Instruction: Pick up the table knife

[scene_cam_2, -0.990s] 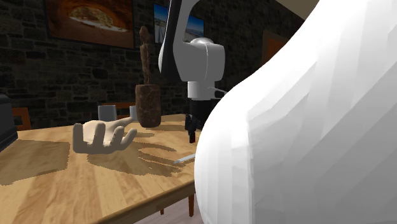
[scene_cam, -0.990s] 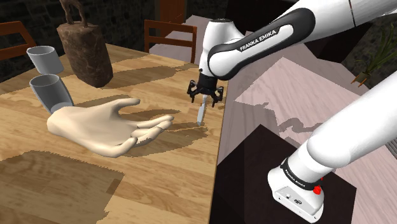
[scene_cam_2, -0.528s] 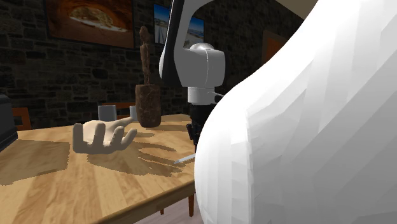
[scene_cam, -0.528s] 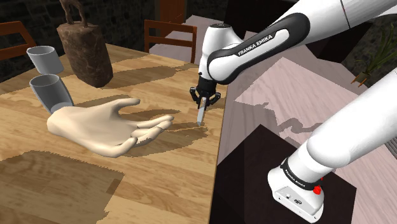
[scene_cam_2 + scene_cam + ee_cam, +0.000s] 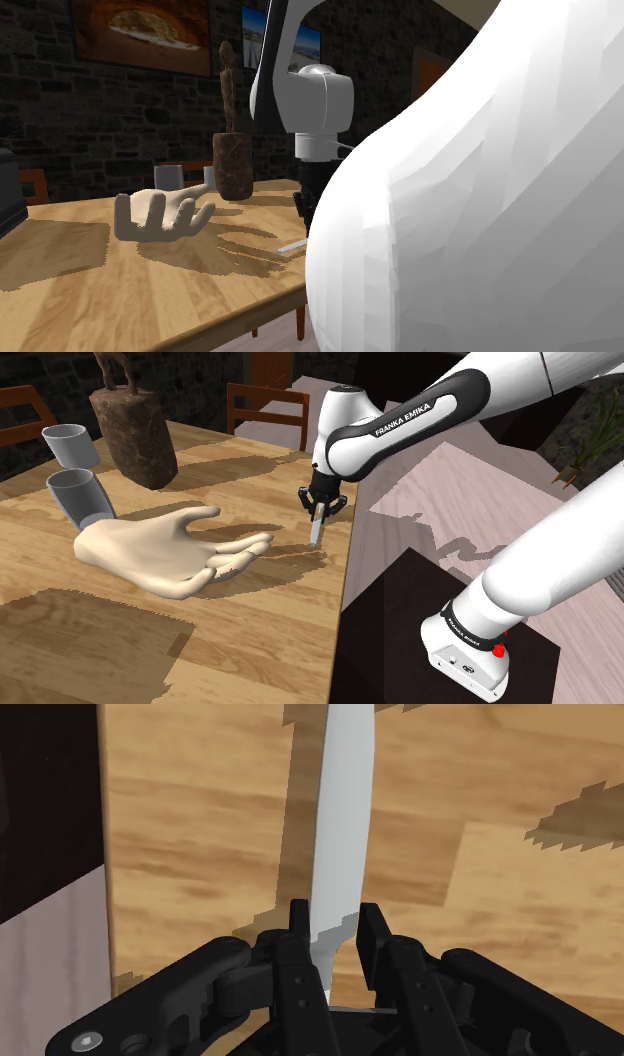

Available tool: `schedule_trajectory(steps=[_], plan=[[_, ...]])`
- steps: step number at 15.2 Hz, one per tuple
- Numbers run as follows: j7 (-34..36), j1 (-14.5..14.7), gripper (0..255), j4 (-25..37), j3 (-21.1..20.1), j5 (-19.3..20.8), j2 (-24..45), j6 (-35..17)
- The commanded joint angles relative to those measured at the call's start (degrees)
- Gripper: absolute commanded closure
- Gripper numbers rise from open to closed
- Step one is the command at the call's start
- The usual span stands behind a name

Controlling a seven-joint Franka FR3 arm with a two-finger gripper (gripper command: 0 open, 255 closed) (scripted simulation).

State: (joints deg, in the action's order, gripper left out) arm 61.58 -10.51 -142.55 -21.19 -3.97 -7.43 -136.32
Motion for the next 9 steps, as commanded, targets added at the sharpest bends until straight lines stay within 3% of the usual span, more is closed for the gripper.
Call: schedule_trajectory(steps=[1,9], plan=[[-0.29,0.1,255,0.47,0.1,-0.44,-1.12,1.54],[-1.32,0.35,255,3.33,0.78,-1.69,-5.23,8.36]])
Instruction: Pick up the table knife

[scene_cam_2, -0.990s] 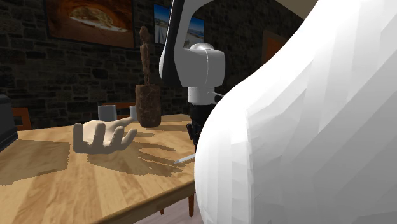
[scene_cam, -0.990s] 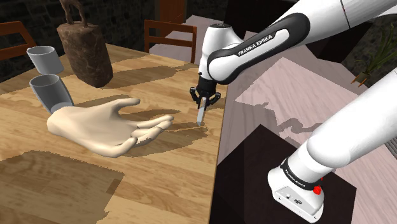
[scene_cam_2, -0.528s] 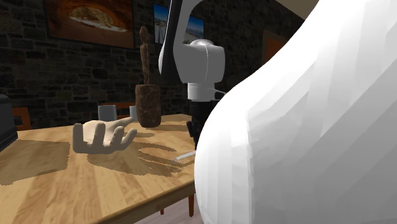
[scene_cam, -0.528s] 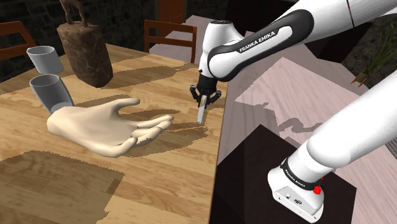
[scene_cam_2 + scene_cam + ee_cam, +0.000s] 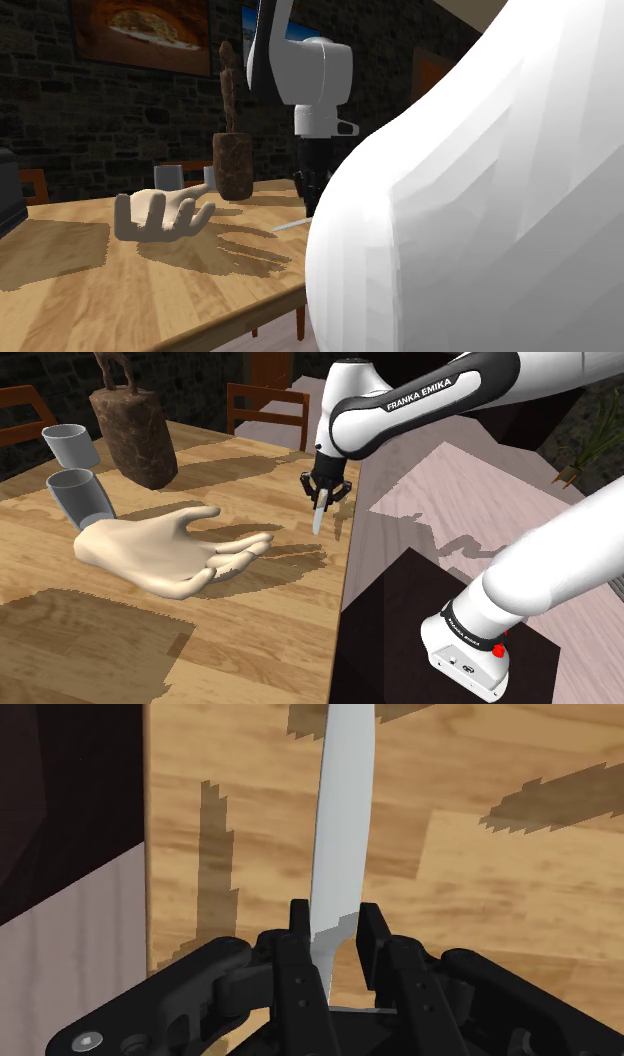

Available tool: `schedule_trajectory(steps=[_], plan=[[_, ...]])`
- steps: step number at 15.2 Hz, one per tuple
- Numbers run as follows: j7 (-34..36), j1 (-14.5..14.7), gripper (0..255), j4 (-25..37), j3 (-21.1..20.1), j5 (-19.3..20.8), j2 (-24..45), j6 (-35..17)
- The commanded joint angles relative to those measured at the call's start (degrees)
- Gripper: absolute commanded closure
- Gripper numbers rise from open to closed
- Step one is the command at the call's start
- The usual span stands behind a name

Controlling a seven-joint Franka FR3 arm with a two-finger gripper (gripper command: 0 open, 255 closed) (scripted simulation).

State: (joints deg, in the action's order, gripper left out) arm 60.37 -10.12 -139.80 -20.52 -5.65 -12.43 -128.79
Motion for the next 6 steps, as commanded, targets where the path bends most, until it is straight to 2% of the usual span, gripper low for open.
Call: schedule_trajectory(steps=[1,6], plan=[[-0.2,-0.02,255,0.99,0.2,-0.12,-0.67,1.67],[-0.46,0.03,255,2.37,0.48,-0.39,-1.97,4.31]])
